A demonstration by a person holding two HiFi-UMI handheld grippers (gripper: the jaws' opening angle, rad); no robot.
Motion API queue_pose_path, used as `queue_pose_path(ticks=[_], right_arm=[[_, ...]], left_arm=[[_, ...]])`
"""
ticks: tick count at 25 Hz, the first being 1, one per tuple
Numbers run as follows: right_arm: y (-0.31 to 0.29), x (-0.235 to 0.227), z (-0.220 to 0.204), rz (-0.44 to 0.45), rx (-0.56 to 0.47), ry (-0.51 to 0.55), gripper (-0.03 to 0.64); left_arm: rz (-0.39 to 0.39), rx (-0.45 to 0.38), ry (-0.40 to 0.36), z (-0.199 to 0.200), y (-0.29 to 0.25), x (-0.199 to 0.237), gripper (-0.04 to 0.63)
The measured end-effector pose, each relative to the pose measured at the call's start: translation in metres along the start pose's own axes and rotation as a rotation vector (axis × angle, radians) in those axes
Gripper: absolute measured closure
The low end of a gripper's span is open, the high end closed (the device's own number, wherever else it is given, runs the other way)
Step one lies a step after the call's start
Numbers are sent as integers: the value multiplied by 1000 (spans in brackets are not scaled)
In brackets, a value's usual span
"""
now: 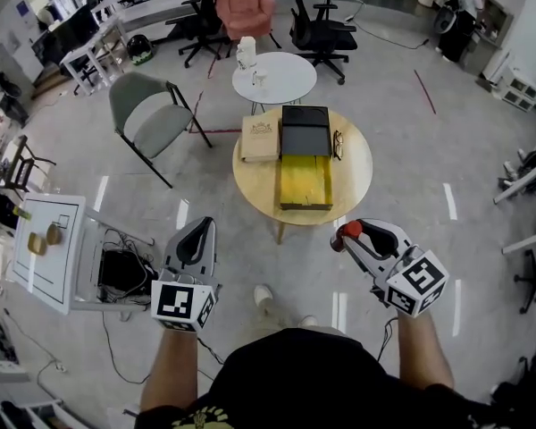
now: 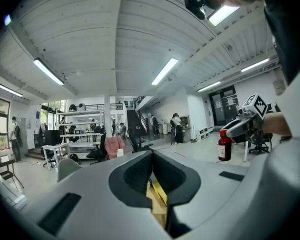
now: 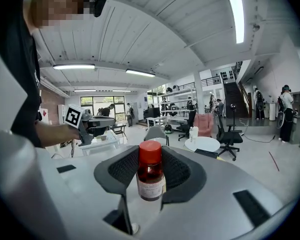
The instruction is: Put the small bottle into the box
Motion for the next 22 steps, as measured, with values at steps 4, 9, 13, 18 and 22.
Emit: queue_pose_path(ticks=[4,9,13,18,22], right_arm=[[-15,0,6,-10,2,-7,466],[-32,-3,9,-18,-1,-20,466],[-42,-8,13,-27,-10,-46,466],[-57,-15,17,-48,-19,-53,466],[-72,-21,23,-63,-18,-51,466]], left_arm=[[-28,-10,0,0,-10,7,577],[-64,-2,-21,-3,-24,12,577],[-95,4,-27,-3,-39,18,577],[-117,-3,-40,0,-59,33,577],[-130,-4,-39,-1,-74,49,577]])
Point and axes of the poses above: the fingertips, and each gripper's own axes: y backward along the fingers, x to its left, z out of its top, the point moved 3 cm from there along y, backward along the fingers, and after that the axes turned 1 degree about x, right-handed, at the moved point
